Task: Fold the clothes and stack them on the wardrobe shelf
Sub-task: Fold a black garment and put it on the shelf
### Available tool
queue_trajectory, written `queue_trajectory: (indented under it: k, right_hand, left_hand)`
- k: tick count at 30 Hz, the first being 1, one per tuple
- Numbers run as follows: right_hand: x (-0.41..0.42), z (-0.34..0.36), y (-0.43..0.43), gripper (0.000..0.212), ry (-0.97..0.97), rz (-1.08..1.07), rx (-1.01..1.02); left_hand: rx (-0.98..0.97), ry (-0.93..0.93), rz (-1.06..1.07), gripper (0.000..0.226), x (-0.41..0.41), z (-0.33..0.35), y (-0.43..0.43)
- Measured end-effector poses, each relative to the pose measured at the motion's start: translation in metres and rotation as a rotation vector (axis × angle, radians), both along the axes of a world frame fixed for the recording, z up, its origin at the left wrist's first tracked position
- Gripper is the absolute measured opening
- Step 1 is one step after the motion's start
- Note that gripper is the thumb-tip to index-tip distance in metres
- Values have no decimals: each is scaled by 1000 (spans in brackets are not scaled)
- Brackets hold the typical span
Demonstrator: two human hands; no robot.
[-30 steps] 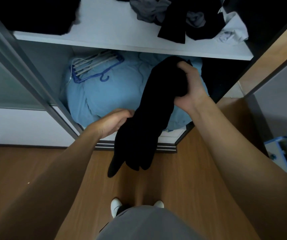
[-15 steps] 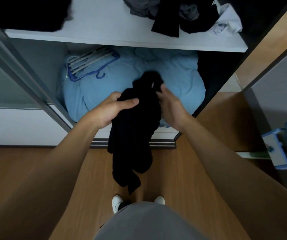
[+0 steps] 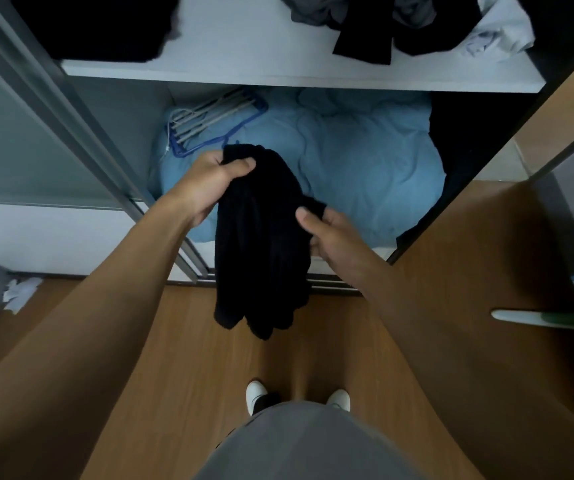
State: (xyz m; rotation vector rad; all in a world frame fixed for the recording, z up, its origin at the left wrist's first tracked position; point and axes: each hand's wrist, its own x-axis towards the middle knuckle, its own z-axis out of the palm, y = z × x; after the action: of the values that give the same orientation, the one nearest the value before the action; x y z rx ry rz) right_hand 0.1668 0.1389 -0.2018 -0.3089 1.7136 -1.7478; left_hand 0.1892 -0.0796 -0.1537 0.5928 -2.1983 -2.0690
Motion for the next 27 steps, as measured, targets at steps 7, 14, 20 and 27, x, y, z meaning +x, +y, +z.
queue_trajectory:
  k: [7,14,20,27]
  right_hand:
    - [-8,50,-27,33,-430,-372,-441]
    - [-1,63,-30,37,-686,-455,-688]
    - [-11,73,-16,26,-748,-512,-811]
    - [-28,47,30,30,-275,-457,-90]
  left_hand:
    - [-295,-82,-112,32,35,-32,6]
    - [-186,-24,-428,52,69,-65,49]
    - [-84,117,-19,15,35,-67,64]
    - [168,137,-36,28,10,-10,58]
